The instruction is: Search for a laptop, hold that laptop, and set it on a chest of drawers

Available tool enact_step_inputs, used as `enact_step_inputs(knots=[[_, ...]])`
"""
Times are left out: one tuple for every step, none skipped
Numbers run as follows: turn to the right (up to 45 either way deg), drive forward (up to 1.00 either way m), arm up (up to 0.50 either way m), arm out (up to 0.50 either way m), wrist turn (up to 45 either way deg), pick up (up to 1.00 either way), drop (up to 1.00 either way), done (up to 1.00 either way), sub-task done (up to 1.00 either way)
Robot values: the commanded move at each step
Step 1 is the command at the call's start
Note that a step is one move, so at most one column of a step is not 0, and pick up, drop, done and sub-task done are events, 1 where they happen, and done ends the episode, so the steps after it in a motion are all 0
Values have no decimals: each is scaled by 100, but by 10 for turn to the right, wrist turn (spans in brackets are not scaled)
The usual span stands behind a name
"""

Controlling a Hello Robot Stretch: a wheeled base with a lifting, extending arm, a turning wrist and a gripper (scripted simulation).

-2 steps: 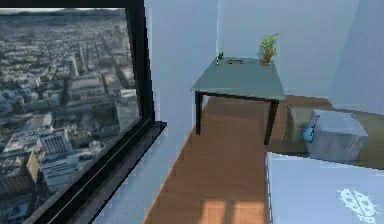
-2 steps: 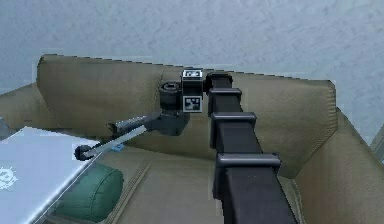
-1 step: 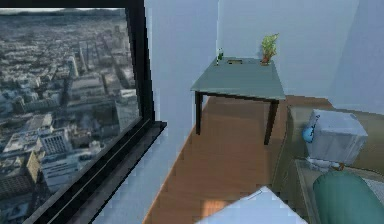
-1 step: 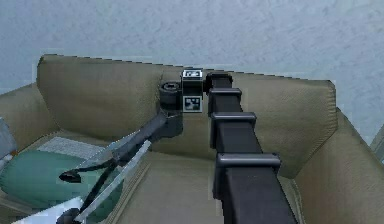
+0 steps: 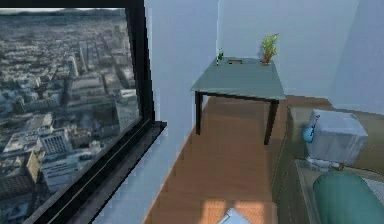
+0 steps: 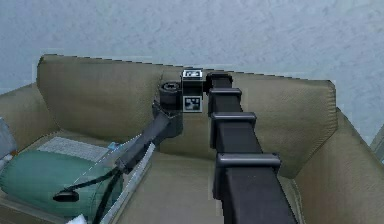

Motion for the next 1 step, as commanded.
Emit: enact_step_inputs(knots=[[0, 0, 0, -20, 0, 0, 0, 0, 0]])
